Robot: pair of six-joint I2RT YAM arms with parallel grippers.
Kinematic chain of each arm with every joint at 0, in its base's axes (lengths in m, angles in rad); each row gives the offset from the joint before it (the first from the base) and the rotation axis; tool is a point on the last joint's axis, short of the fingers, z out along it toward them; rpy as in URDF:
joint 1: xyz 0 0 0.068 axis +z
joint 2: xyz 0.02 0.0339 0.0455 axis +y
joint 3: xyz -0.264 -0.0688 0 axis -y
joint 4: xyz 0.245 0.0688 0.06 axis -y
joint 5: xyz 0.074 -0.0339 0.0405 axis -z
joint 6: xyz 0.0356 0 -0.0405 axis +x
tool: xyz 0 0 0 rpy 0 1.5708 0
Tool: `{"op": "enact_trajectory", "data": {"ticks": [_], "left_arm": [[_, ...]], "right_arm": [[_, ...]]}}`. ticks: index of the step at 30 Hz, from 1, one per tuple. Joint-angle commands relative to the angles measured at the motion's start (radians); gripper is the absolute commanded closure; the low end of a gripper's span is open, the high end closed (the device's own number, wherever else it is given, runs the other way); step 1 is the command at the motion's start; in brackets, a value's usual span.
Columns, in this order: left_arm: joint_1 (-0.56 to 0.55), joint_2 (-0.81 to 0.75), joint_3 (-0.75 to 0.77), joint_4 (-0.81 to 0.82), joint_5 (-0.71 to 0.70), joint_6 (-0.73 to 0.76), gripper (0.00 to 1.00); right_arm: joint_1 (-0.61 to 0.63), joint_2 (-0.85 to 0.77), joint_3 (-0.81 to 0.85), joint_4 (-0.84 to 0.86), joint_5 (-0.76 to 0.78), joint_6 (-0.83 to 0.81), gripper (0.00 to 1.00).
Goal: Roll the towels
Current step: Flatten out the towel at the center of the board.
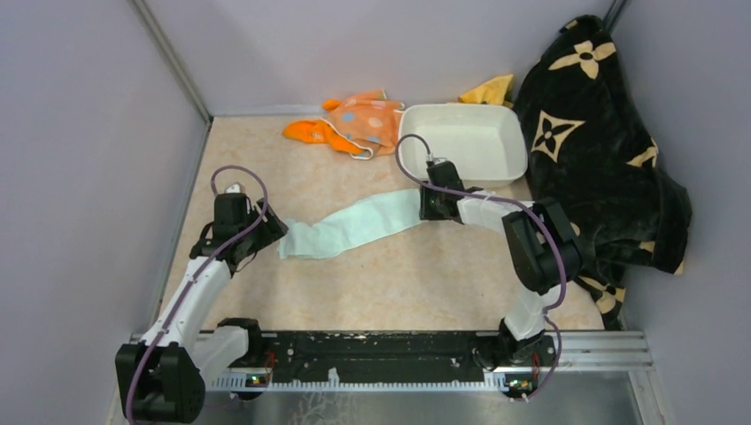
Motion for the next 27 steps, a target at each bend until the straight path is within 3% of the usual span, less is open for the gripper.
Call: {"op": "enact_trajectory", "data": {"ticks": [1, 5, 8, 13, 18, 27], "left_arm": [[0.009, 0.009, -0.009, 0.037, 0.026, 0.01, 0.24], [0.008, 0.027, -0.001, 0.038, 0.05, 0.021, 0.24], [0.008, 0.047, 0.01, 0.026, 0.076, 0.035, 0.24], [0.007, 0.1, 0.03, 0.012, 0.158, 0.053, 0.26], [0.004, 0.144, 0.021, 0.028, 0.243, 0.043, 0.31], [-0.026, 0.158, -0.052, 0.066, 0.335, -0.003, 0.47]], "right_arm": [[0.038, 0.048, 0.042, -0.072, 0.084, -0.014, 0.7], [0.044, 0.02, 0.021, -0.128, 0.137, -0.013, 0.82], [0.044, -0.03, -0.004, -0.167, 0.185, -0.022, 1.0], [0.0, -0.147, -0.049, -0.212, 0.286, -0.006, 1.0], [-0.089, -0.243, -0.099, -0.219, 0.232, 0.036, 1.0], [-0.092, -0.323, -0.183, -0.203, 0.21, 0.06, 1.0]]}}
